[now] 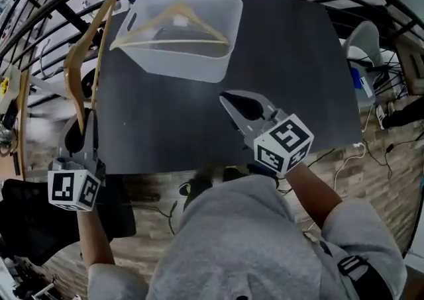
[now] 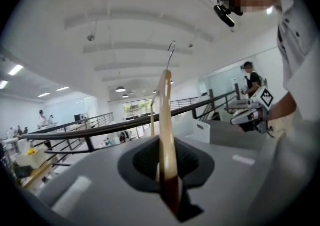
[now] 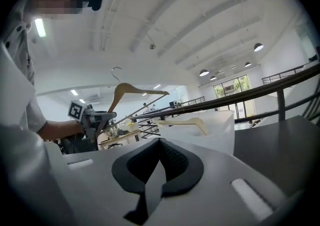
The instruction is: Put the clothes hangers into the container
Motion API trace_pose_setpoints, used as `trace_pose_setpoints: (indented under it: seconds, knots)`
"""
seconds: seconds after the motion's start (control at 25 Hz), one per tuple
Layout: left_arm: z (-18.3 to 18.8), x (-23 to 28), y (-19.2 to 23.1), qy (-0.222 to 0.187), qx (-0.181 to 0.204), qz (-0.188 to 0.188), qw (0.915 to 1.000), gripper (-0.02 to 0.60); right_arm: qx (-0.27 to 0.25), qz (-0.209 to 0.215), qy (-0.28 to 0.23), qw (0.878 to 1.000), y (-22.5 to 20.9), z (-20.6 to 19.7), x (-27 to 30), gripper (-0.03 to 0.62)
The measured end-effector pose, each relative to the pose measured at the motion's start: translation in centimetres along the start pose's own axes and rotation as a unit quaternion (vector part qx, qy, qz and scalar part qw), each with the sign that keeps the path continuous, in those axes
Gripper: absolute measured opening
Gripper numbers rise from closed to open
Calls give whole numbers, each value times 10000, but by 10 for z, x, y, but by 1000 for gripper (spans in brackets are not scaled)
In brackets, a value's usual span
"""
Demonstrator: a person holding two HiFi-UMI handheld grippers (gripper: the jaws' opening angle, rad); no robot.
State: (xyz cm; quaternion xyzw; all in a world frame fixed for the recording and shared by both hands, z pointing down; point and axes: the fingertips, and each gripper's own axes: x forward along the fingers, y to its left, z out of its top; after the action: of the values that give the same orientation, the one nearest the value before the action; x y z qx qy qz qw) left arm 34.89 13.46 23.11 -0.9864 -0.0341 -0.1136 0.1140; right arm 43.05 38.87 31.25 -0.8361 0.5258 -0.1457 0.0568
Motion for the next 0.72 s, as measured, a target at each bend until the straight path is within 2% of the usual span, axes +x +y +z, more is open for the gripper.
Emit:
trace_pose_setpoints:
  seconds: [0.08,0.16,0.28,0.4,0.48,0.52,0.64,0.72]
  knots:
    - [18,37,-12,49,472,-379,9982,40,12,-121,-45,9999,-22,0,-18,-2]
    - [24,71,-23,176,872,-795,9929,40,25,-237,-50,9997,-39,-3,-34,-2]
    - [22,119,-38,615,1093,-1443,9815,40,81,-445,-55,9990,-58,-9,-61,-2]
    - [17,161,-43,1185,1300,-1857,9667,40,137,-643,-167,9977,-70,-11,-76,-2]
    - [9,183,-44,1635,1517,-2194,9498,40,206,-776,-234,9965,-75,-14,-83,-2]
    - [3,192,-47,1882,1632,-2412,9380,40,248,-852,-264,9957,-77,-15,-86,-2]
    - [-15,211,-61,2646,1794,-3133,8942,40,361,-1057,-373,9930,-85,-16,-98,-2]
    - [-28,222,-69,3104,1818,-3417,8683,40,398,-1143,-405,9918,-89,-19,-105,-2]
